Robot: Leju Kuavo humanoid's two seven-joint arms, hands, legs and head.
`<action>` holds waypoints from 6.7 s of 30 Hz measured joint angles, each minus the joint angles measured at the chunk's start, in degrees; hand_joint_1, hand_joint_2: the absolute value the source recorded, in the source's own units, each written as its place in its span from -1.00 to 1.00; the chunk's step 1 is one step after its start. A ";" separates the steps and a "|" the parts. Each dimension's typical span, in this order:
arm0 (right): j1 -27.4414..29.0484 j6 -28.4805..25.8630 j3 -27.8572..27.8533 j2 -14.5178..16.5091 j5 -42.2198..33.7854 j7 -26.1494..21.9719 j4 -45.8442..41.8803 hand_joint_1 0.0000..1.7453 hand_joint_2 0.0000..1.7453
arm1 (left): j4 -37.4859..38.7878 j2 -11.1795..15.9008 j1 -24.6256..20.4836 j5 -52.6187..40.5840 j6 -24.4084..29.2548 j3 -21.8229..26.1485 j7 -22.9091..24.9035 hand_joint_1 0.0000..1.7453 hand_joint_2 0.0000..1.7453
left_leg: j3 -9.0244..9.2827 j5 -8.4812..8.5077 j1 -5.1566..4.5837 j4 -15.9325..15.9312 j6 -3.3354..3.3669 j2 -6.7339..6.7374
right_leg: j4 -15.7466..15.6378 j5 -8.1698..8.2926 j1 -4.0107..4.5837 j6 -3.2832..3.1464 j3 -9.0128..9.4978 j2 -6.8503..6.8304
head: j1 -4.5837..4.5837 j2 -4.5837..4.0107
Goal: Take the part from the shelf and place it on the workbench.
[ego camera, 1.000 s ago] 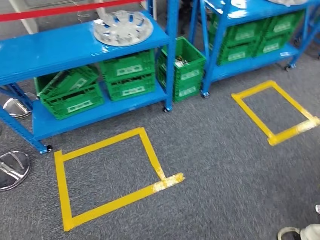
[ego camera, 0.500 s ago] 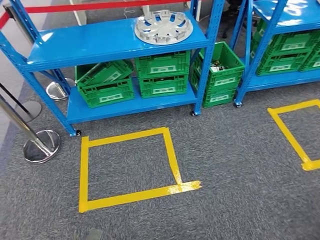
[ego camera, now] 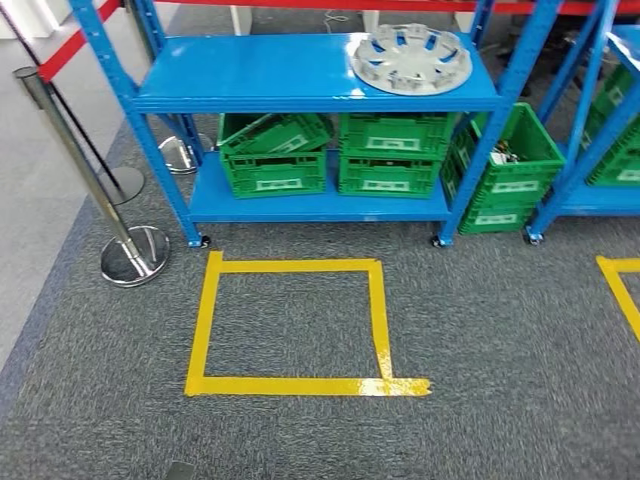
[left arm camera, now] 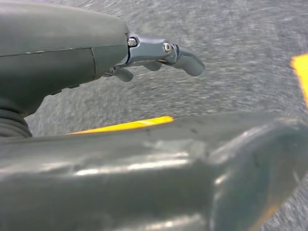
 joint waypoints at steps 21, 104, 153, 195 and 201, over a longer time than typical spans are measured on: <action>1.39 0.21 -1.06 -0.26 0.61 0.30 -0.01 -1.00 -1.00 | 0.00 -0.86 0.56 -1.67 0.40 0.21 -0.58 -1.00 -1.00 | -7.14 -6.91 0.80 16.59 -2.98 -2.88 | -1.44 2.91 -0.68 -1.77 -1.18 4.14 | 0.11 0.01; 1.51 -0.86 -1.16 -0.08 1.48 -0.53 0.19 -1.00 -1.00 | 0.09 -1.47 0.70 -1.36 -1.07 1.67 -0.16 -1.00 -1.00 | 5.45 -6.54 0.38 1.44 -0.55 -2.82 | 0.89 2.62 0.69 -0.85 -5.14 4.38 | 0.55 0.00; 0.96 0.78 -3.70 -0.65 -2.09 -1.54 0.17 -1.00 -1.00 | 0.31 -1.78 0.44 -3.22 -1.40 1.92 1.32 -1.00 -1.00 | -3.59 1.30 0.85 2.15 -0.58 -4.18 | -1.41 -2.54 -0.82 0.45 2.94 8.41 | 0.95 0.01; 0.59 0.32 -4.17 -0.74 -0.33 0.83 0.17 -1.00 -1.00 | 0.32 -2.23 -0.18 -3.08 -0.53 1.99 3.10 -1.00 -1.00 | 0.70 -1.27 0.59 0.66 -0.40 -1.71 | -1.86 2.81 -0.25 0.02 -0.89 4.62 | 1.38 0.01; 0.74 0.75 -4.09 -0.68 0.55 1.37 0.17 -1.00 -1.00 | 0.31 -2.24 -0.23 -2.55 -0.44 2.11 2.66 -1.00 -1.00 | -1.84 -5.03 0.78 6.63 -2.16 -1.86 | -2.58 3.25 -0.52 -1.53 -0.53 4.54 | 0.98 0.01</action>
